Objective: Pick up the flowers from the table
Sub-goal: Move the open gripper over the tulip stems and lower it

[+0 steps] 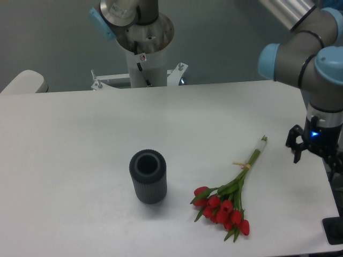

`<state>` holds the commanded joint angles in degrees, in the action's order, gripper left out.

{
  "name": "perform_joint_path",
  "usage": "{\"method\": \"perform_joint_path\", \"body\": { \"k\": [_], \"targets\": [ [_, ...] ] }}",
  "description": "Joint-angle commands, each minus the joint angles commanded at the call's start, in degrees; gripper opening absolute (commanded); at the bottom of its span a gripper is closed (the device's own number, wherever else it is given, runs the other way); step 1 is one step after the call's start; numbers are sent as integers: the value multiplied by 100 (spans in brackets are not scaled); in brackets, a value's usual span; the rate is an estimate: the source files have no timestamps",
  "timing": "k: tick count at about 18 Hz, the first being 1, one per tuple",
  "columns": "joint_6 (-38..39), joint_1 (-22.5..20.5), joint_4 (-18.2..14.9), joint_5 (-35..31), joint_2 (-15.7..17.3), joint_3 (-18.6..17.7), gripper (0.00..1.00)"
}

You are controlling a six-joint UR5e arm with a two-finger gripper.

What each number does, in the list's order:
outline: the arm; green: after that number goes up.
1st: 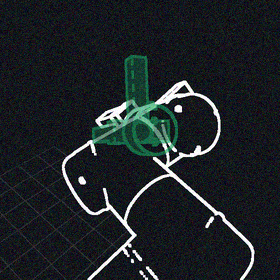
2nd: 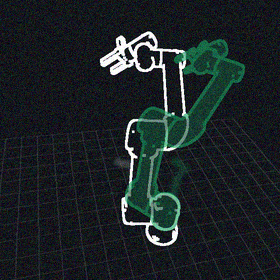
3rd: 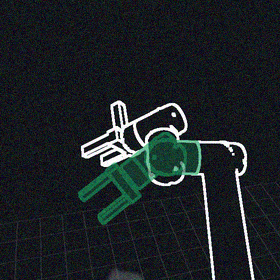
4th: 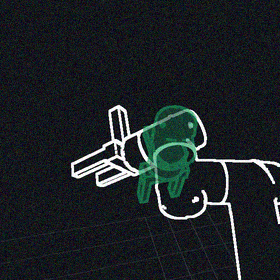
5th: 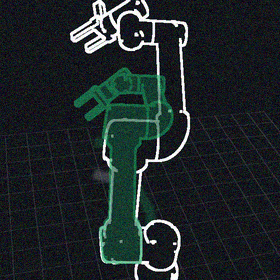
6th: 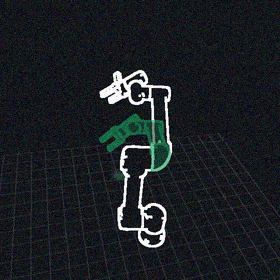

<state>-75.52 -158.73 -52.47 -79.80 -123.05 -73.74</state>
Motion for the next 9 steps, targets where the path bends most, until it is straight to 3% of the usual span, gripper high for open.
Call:
{"method": "perform_joint_path", "body": {
  "k": [9],
  "targets": [
    [389,106,79,9,-123,-526,100]
  ]
}}
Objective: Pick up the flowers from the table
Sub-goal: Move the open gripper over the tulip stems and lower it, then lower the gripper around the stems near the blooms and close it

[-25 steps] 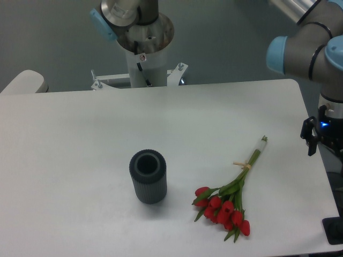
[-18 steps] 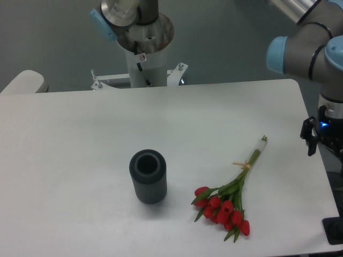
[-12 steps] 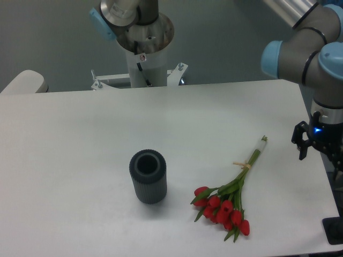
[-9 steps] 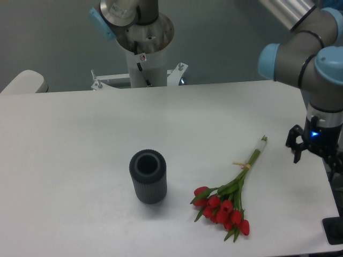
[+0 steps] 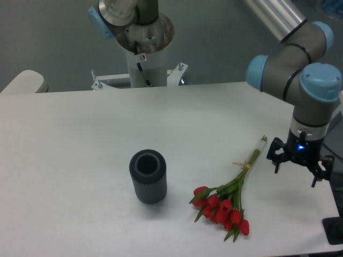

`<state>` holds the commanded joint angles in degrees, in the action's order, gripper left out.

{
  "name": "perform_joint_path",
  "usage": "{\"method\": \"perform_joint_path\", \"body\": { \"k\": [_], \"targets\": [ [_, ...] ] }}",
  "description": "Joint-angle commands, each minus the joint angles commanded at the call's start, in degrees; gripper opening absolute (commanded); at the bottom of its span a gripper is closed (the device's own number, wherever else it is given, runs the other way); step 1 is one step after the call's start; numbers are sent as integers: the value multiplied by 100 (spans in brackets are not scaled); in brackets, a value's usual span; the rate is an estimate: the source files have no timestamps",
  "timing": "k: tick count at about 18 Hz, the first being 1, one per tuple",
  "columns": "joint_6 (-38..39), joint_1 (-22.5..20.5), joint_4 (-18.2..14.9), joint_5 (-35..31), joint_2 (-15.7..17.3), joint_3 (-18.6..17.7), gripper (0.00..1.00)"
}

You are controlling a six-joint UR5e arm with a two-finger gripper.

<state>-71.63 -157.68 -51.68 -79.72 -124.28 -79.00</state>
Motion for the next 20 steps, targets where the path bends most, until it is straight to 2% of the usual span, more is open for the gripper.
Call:
{"method": "perform_joint_path", "body": {
  "k": [3,5,10,14,18,20],
  "targets": [
    [-9,26,-9,-9,-18,-177,100],
    [9,122,9,-18,0,-422,100],
    [18,254,18,-18,211,-818,100],
    [-44,281,53,-9,228,-1003,100],
    [-96,281,237,-9,351,-1319,100],
    [-359,290,246,-9,378,-1433,100]
  ]
}}
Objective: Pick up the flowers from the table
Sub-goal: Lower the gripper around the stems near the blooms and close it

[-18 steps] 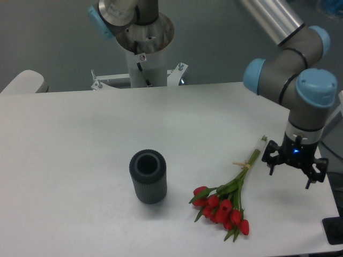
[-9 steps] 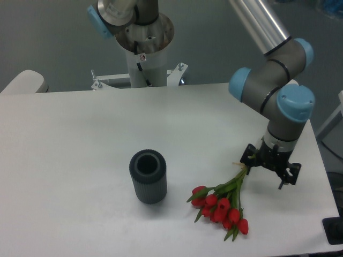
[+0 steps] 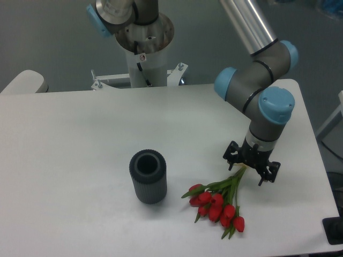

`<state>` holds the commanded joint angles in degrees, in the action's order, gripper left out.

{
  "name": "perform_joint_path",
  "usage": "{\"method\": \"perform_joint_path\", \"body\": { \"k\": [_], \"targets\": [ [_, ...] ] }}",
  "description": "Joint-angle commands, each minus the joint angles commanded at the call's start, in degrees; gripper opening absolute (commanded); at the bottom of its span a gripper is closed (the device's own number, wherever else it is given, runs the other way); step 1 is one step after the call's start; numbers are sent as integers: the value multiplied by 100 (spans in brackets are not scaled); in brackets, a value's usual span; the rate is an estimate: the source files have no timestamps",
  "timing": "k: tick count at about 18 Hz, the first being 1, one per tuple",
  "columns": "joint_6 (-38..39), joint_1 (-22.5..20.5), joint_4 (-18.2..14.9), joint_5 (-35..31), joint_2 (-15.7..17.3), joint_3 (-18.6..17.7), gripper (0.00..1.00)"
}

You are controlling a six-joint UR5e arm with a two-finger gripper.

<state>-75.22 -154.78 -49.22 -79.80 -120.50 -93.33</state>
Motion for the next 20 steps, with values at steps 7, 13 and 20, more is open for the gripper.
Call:
{"method": "perform_joint_path", "body": {
  "k": [7,13,20],
  "targets": [
    [-186,26,456,0,-193,-106,100],
    [-195,97,580,0,-316,-194,100],
    [-195,202,755,0,-422,-194,94]
  ]
}}
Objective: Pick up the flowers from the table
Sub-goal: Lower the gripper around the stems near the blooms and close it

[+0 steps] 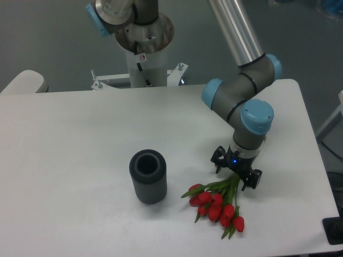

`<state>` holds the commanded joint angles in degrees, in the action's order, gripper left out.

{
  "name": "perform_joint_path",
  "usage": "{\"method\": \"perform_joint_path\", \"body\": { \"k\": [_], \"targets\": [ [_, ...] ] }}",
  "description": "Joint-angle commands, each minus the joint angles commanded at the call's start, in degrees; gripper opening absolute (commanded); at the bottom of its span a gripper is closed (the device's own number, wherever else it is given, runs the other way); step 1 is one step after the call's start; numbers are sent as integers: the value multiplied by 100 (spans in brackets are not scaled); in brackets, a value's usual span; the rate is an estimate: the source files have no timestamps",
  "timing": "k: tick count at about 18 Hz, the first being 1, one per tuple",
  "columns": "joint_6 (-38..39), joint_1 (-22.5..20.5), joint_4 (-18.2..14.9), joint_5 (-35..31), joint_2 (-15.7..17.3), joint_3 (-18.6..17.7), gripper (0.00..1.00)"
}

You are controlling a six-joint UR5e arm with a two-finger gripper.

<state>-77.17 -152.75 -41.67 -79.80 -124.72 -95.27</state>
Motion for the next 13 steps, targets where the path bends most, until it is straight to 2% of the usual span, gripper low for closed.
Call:
{"method": "perform_joint_path", "body": {
  "k": [1,2,3,4,6,10,13],
  "targets": [
    [0,17,53,0,-18,-9,89],
    [0,44,106,0,-44,52,54],
    [0,53,107,9,-79,148,26],
    [0,62,107,9,-79,176,19],
    [-9,62,107,9,-79,193,10],
    [-9,62,107,26,-70,307,9],
    [-9,79,80,140,-62,623,9]
  ]
}}
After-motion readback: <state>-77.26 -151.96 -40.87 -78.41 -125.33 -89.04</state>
